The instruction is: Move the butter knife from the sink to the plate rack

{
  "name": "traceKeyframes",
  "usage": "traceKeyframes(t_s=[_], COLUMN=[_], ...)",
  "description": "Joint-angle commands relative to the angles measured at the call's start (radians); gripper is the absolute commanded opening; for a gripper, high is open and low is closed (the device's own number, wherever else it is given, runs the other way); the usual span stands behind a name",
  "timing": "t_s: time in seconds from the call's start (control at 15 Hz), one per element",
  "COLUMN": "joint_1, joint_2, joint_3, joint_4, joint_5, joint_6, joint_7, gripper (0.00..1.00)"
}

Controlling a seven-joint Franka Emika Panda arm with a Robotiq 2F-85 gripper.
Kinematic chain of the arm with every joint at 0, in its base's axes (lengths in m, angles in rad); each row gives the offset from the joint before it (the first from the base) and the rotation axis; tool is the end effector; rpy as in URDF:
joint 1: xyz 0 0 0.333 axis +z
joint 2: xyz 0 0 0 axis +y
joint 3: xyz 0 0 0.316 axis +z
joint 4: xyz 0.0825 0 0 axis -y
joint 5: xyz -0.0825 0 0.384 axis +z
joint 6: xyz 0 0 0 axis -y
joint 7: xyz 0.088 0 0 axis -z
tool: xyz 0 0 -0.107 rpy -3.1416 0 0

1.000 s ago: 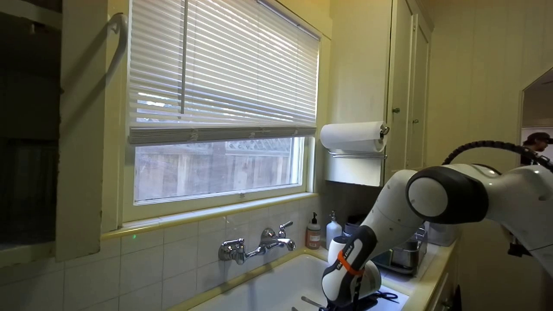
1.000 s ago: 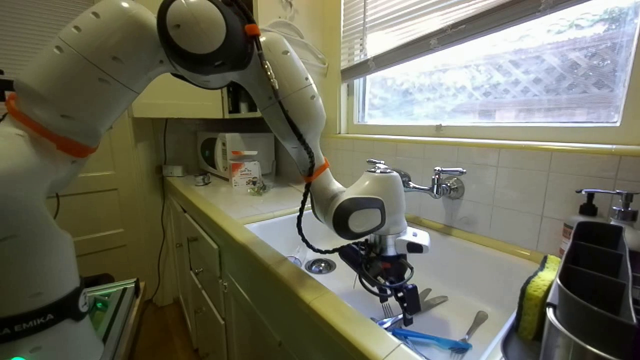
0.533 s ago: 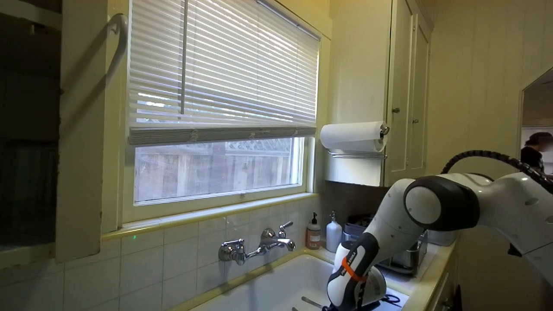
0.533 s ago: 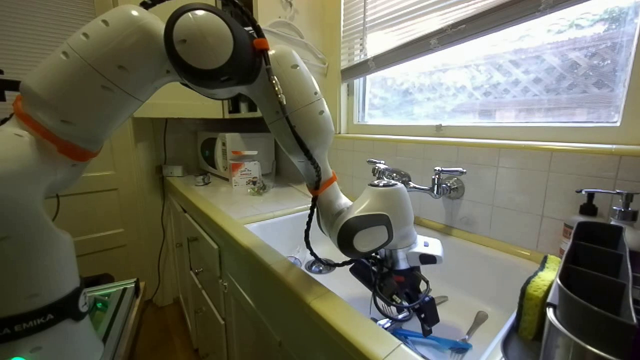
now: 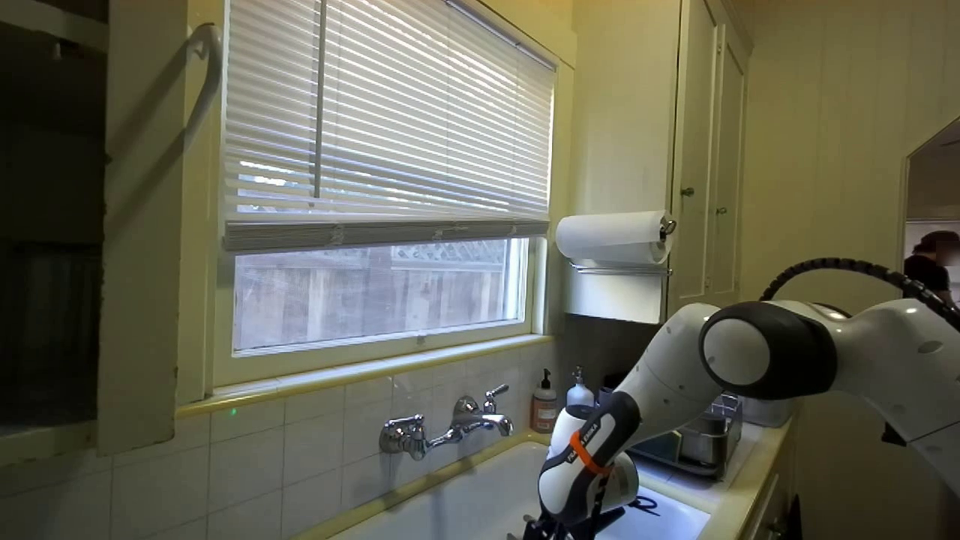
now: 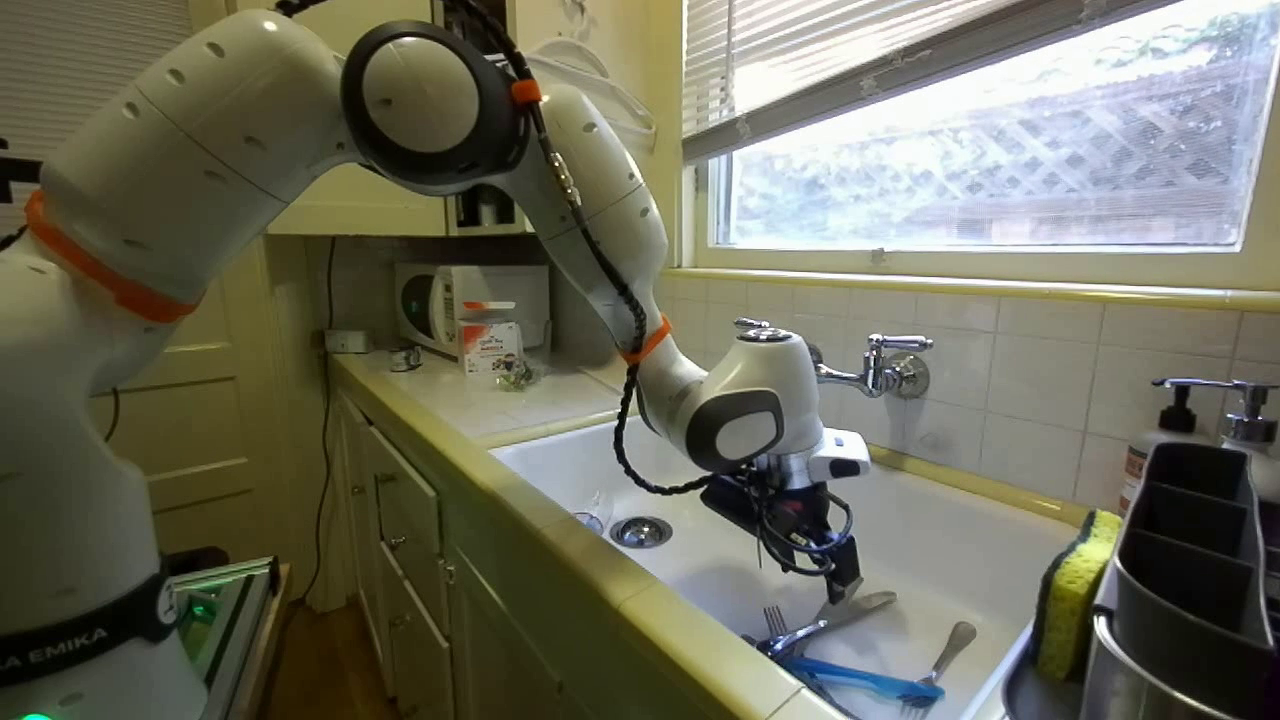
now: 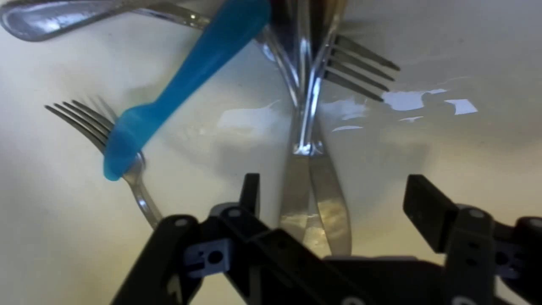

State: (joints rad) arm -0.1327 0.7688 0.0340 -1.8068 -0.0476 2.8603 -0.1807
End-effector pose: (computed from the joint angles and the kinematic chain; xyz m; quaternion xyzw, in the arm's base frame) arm 0.6659 -0.0653 0.1452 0.9883 0.0558 0.1410 0.0186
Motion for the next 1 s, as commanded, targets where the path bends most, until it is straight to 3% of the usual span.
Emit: traceKeyframes(t_s=[0.0,0.2,0.53,0.73,0.93], joint_1=[0.046,0.116,0.166,0.141,0.119], joint_2=[0.002,0.012,0.03,0.059,0.079], joint_3=[-0.016,-0.061,-0.096,-0.078,-0.077], joint_4=[0.047,0.095,0.151,0.171,0.162], joint_5=[-0.011,-0.029,-0.028,0.007,0.034], joint_6=[-0.134,-0.259,-0.393,-0.43,-0.431], joint_7=[0.021,0.081,0.189,0.211,0.231], gripper=[0.82,0.79,0.77,0.7,0.77])
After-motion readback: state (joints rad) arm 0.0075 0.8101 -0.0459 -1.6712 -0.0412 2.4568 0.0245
